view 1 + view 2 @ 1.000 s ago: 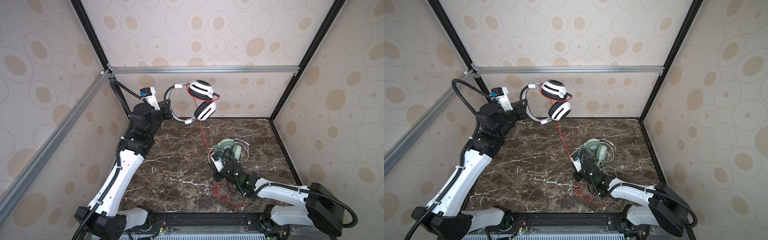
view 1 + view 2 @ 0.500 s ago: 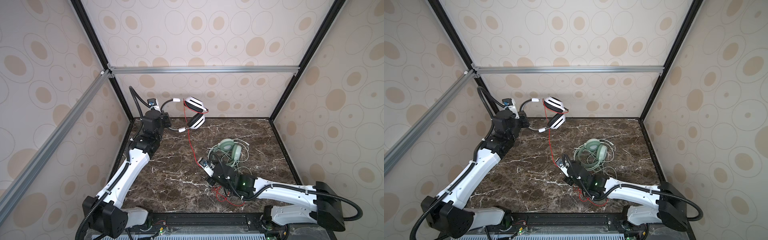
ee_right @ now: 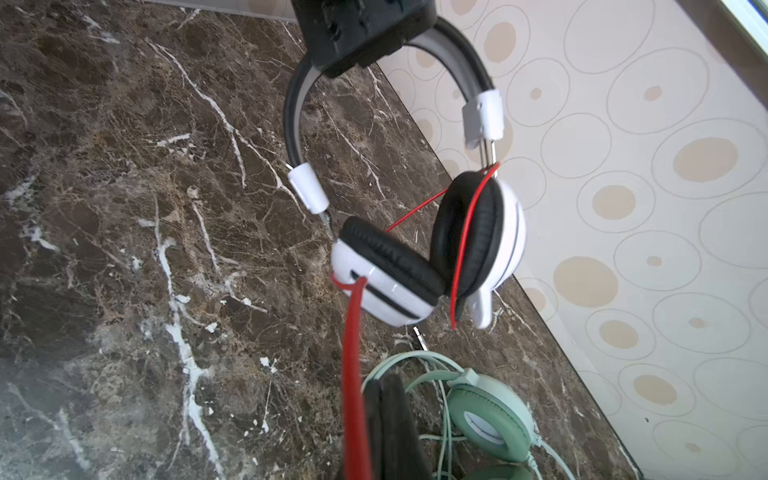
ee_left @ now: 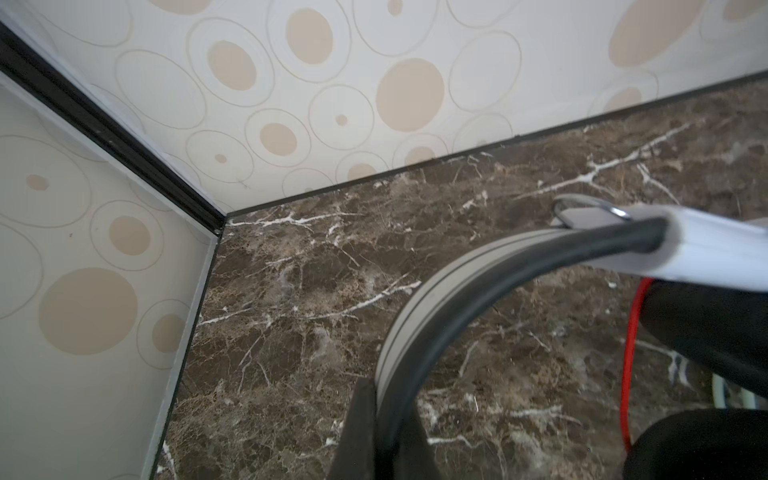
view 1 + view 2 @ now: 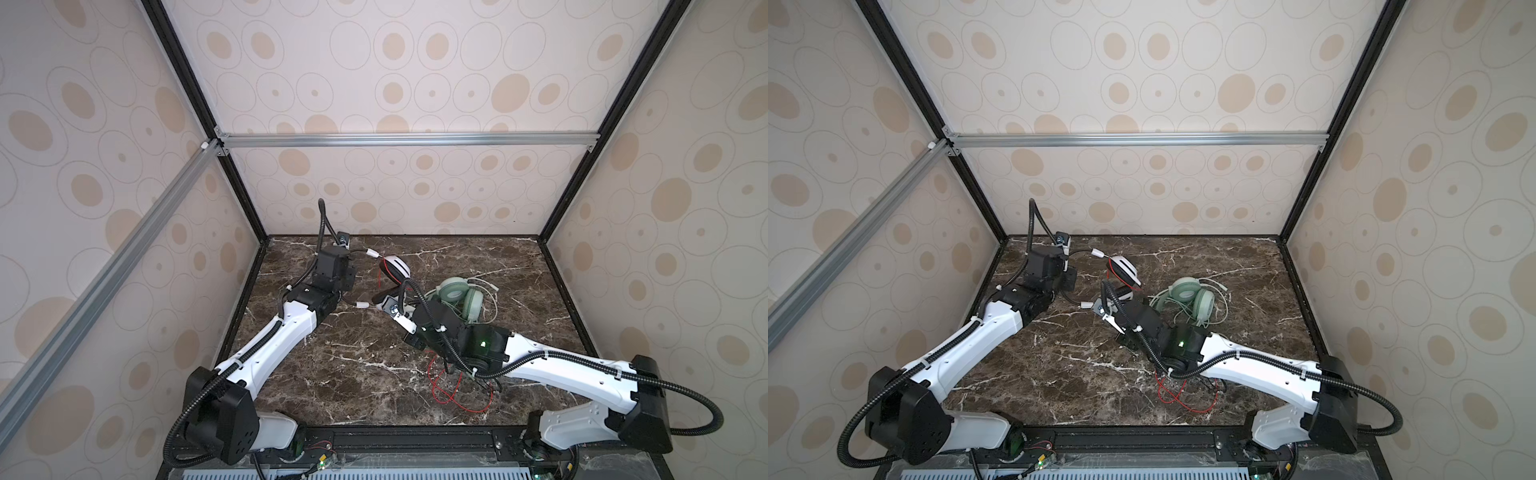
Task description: Wrap the headphones
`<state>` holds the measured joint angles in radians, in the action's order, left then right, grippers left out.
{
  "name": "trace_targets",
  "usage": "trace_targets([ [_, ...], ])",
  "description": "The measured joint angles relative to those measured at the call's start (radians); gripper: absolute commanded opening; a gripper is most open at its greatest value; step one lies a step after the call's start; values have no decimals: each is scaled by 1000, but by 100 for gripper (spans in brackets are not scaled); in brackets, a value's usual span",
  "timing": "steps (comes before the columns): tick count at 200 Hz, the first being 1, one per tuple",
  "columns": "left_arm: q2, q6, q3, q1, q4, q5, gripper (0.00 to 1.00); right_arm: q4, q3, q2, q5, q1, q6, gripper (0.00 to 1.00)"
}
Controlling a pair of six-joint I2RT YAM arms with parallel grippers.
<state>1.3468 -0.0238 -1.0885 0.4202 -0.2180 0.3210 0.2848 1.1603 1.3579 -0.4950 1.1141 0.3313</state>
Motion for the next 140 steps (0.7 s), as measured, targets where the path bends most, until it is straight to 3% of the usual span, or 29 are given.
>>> trace_targets([
  [68,-113,71,50,30,-73,-125,0,92,74,17,36,-47,56,1],
  [104,-100,-40,50,27,-79,-151,0,88,82,17,51,10,63,0],
  [140,-84,-169,50,-7,-65,-257,0,87,82,17,56,85,48,0],
])
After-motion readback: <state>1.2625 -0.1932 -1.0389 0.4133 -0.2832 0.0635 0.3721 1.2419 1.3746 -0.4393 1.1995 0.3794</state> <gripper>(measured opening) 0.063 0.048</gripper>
